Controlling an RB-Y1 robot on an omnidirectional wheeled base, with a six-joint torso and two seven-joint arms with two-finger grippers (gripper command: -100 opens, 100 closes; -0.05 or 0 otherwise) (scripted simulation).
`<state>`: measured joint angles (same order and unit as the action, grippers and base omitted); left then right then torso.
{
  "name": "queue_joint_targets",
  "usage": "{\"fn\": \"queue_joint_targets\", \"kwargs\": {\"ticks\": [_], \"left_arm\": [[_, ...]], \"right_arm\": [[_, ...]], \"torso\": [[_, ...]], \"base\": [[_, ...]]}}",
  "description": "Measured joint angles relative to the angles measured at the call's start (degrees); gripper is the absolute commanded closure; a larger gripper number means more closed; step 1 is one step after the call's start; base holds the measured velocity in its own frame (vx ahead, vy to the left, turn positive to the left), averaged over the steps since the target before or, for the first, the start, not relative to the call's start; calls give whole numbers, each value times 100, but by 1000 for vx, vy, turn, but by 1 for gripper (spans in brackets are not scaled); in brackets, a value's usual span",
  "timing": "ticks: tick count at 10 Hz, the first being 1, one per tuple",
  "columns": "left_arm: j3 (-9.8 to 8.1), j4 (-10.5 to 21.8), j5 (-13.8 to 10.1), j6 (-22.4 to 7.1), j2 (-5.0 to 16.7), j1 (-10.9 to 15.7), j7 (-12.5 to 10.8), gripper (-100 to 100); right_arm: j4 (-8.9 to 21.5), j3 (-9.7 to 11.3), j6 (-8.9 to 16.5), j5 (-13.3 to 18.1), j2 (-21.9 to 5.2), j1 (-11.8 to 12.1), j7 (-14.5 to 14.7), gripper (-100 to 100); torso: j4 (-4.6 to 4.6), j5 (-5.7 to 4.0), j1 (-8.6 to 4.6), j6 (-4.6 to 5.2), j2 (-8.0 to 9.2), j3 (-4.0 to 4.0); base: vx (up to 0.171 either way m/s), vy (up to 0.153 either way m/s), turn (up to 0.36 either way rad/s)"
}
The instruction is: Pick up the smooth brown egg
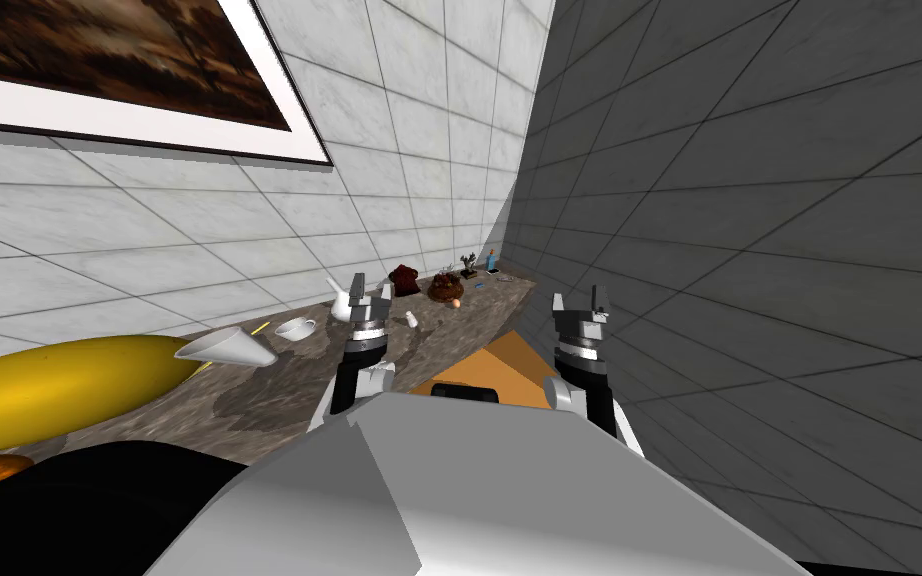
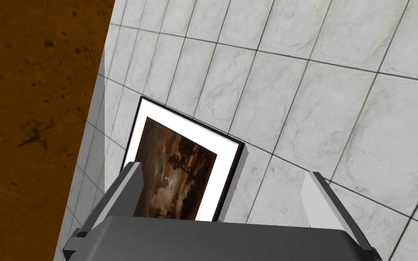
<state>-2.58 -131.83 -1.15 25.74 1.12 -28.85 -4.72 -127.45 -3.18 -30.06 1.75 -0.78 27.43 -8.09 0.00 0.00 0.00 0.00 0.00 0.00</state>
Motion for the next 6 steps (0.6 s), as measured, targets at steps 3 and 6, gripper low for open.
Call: {"fn": "queue_joint_targets", "kwargs": {"ticks": [3, 6], "left_arm": [[-255, -65, -120, -3, 366, -50, 145, -100], [-619, -156, -297, -91, 545, -112, 365, -100]], "right_arm": [[0, 0, 0, 0, 0, -1, 0, 0], [0, 0, 0, 0, 0, -1, 0, 0]], "torso": [[6, 0, 4, 0, 28, 16], [6, 0, 0, 0, 27, 16]], "base": [[-74, 3, -33], [-61, -4, -55]]}}
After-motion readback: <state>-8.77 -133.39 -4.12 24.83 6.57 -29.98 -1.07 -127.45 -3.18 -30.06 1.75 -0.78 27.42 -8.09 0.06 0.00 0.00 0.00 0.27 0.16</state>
